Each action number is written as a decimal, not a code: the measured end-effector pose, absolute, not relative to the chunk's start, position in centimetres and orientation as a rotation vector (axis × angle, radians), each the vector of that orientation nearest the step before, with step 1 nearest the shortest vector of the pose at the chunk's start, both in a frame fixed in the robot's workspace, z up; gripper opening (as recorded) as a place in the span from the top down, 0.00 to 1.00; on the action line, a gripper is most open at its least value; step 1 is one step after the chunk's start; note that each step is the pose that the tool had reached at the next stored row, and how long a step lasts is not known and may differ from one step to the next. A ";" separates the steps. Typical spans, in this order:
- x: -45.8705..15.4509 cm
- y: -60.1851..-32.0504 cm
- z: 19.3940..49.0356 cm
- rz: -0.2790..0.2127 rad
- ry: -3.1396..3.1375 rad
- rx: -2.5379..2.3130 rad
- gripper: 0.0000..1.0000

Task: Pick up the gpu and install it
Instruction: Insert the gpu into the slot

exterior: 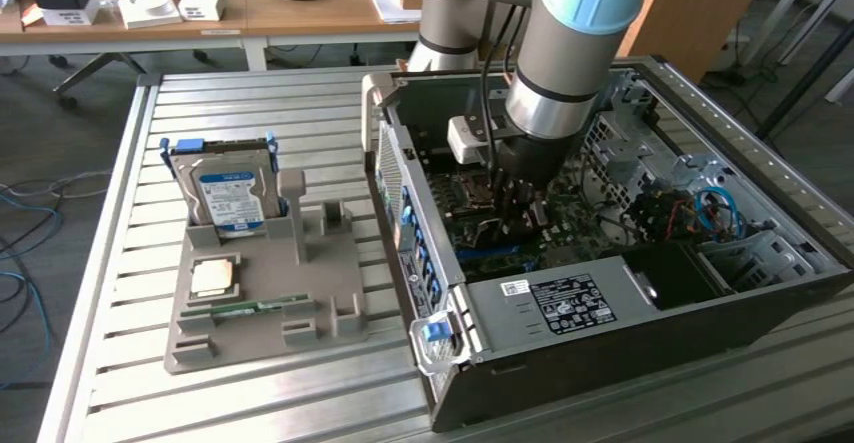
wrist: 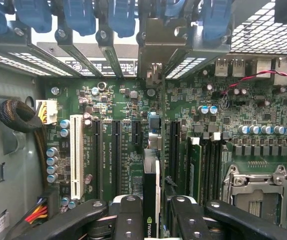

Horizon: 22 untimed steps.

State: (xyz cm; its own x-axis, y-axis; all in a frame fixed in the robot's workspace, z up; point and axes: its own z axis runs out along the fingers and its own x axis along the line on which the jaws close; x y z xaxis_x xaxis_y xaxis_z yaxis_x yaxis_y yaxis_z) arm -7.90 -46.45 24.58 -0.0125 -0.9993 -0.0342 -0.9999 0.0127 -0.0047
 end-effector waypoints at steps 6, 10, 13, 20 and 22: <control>-7.9 -46.4 24.6 0.030 2.220 -2.186 0.74; -7.9 -46.4 24.6 0.027 2.223 -2.185 0.74; -7.9 -46.4 24.6 0.025 2.226 -2.184 0.74; -7.9 -46.4 24.5 0.024 2.228 -2.182 0.74; -7.9 -46.4 24.5 0.025 2.228 -2.182 0.74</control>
State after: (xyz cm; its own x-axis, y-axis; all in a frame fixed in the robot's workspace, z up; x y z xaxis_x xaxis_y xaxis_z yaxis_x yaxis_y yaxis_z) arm -7.90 -46.44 24.49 -0.0211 -0.9994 -0.0273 -0.9998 0.0212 -0.0047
